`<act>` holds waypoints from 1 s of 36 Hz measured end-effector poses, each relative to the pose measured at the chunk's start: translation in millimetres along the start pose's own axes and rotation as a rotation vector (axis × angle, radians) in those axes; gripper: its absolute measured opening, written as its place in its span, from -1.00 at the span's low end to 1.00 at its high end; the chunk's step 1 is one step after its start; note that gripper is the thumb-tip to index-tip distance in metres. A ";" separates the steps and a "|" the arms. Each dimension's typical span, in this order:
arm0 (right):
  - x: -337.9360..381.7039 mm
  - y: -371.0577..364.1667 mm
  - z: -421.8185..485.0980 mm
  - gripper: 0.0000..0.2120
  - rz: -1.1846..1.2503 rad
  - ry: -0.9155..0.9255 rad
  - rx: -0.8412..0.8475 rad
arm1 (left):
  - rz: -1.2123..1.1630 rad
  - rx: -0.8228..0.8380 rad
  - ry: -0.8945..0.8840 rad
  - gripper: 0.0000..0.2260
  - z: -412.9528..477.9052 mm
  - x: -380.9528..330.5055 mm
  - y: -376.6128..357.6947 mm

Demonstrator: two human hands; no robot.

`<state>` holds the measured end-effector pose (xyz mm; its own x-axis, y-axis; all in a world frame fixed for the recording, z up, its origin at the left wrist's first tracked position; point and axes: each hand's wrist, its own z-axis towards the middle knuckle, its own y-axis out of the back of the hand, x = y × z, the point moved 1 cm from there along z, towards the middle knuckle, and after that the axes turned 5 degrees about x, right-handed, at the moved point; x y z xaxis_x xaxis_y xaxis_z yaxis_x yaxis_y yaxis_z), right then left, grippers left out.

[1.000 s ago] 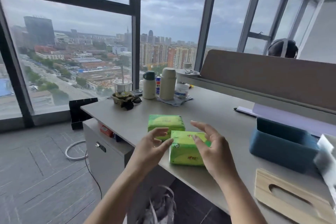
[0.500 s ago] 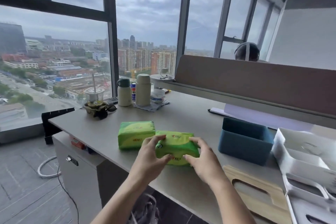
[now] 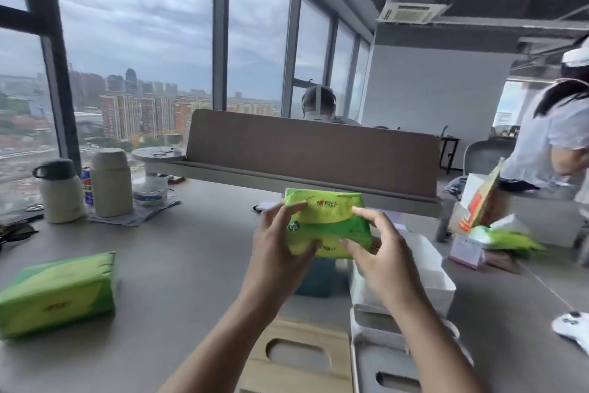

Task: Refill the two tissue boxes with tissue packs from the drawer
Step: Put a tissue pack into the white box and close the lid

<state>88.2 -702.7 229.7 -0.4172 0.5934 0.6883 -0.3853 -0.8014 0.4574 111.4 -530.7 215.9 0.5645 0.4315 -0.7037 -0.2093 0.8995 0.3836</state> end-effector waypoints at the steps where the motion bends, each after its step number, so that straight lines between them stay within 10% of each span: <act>1: -7.4 11.9 3.5 -0.57 -0.022 -0.002 -0.010 | -0.006 0.013 -0.010 -0.50 4.8 -5.2 -11.8; 36: -157.0 81.9 47.4 -0.64 -0.475 -0.268 0.117 | 0.477 0.461 -0.033 -0.67 58.9 -2.8 -174.0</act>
<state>161.1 -865.1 185.9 0.0102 0.8640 0.5035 -0.3800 -0.4624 0.8011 193.2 -692.5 186.3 0.5205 0.7660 -0.3773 -0.0834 0.4854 0.8703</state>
